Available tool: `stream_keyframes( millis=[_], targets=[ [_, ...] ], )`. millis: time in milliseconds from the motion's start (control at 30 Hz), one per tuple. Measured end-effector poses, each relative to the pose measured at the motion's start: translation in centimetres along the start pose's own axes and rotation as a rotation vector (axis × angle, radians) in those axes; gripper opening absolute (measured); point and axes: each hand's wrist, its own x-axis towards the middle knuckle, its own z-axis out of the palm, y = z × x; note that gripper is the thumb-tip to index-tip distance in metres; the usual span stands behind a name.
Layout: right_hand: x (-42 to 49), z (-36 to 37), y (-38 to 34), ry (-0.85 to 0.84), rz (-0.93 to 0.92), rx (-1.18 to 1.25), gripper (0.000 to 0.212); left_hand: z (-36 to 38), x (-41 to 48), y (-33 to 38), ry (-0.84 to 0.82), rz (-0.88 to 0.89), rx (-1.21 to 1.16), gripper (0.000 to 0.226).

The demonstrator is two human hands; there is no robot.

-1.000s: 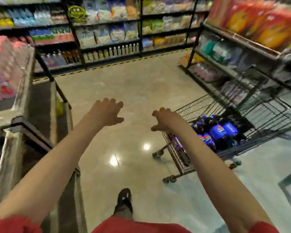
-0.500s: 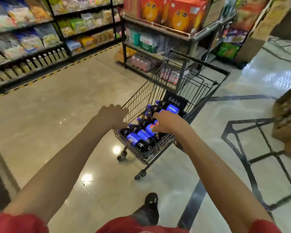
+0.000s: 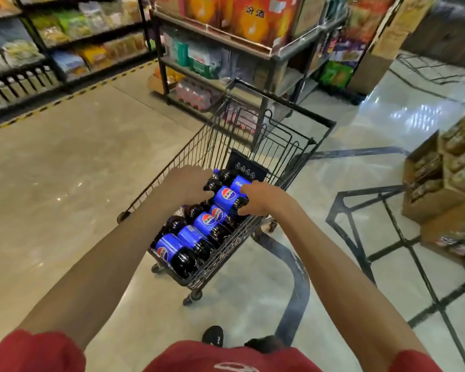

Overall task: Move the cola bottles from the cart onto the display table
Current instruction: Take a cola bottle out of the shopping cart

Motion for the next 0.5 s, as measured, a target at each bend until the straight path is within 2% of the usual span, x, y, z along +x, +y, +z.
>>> stream_keyframes(
  millis=[67,233,400,500],
  targets=[
    [1.5,0.1,1.6,-0.020,0.001,0.015,0.069,0.0,1.6,0.6,0.039,0.001,-0.018,0.051],
    [6.1,-0.8,5.7,-0.045,-0.053,0.043,0.069,0.9,6.6,1.6,0.018,-0.043,-0.024,0.047],
    [11.7,-2.2,9.8,-0.072,-0.147,0.025,0.062,1.3,11.8,2.7,-0.006,-0.181,-0.098,0.053],
    [14.6,-2.8,12.3,-0.084,-0.219,0.005,0.062,2.0,14.5,3.8,-0.040,-0.273,-0.136,0.049]
  ],
)
